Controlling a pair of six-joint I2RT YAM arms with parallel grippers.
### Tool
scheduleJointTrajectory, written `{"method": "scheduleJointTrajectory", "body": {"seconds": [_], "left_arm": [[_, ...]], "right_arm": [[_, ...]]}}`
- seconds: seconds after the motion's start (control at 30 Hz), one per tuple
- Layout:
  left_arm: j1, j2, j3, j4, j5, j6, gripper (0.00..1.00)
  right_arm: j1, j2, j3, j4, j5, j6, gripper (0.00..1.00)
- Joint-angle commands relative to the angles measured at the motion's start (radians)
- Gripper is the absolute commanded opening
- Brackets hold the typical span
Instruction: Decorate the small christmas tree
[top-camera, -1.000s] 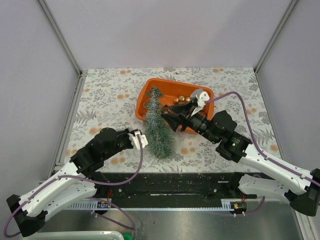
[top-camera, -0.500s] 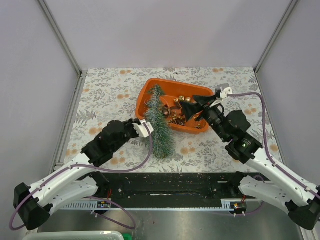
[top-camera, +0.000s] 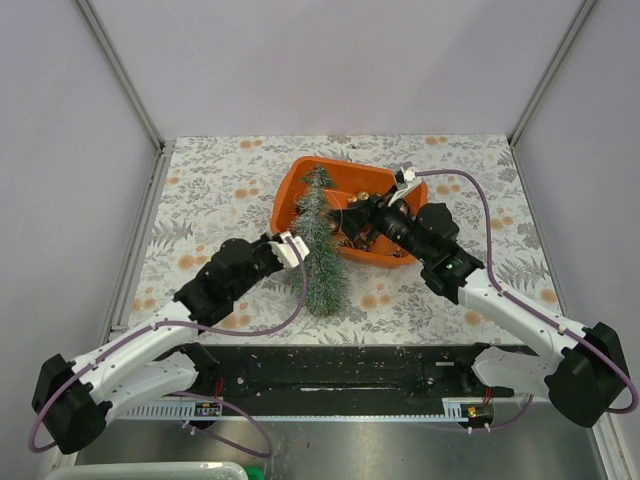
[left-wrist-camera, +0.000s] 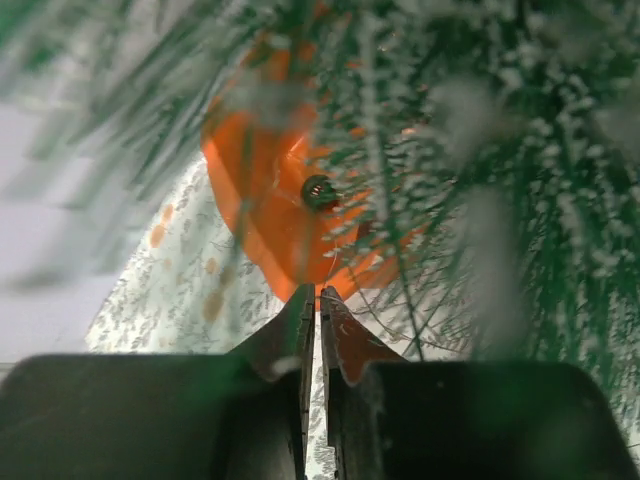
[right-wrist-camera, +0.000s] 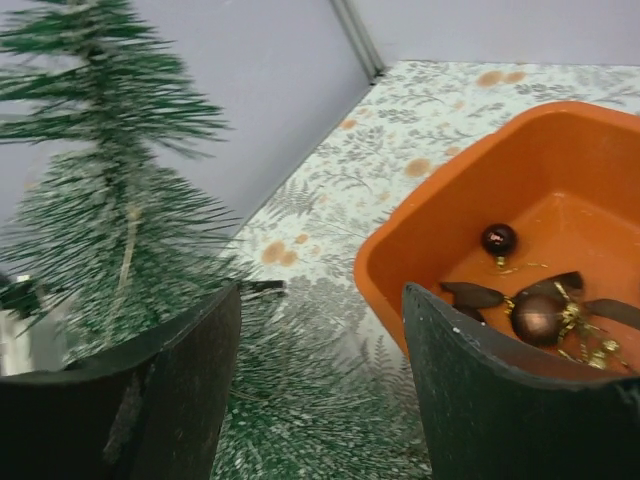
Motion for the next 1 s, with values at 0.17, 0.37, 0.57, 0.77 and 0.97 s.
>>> {"method": "scheduleJointTrajectory", "body": {"seconds": [0.17,0.37,0.57,0.77,0.97], "left_arm": [[0.019,0.09,0.08,0.119,0.183,-0.167,0.3],[0.019,0.052,0.115,0.023,0.266,-0.212,0.53],[0.017,-0.056,0.066,-0.011,0.286,-0.17,0.61],[0.017,-0.146,0.04,-0.129,0.134,-0.087,0.59],[0.017,-0.277,0.037,-0.244,0.088,-0.011,0.62]], "right_arm": [[-0.006,0.004,-0.076,0.179,-0.193,0.194,0.69],[-0.005,0.035,-0.086,0.208,-0.216,0.245,0.66],[-0.005,0.019,-0.067,0.145,-0.217,0.214,0.65],[-0.008,-0.12,-0.021,-0.147,-0.069,0.053,0.71],[-0.009,-0.22,0.036,-0.393,0.063,-0.037,0.81]]}}
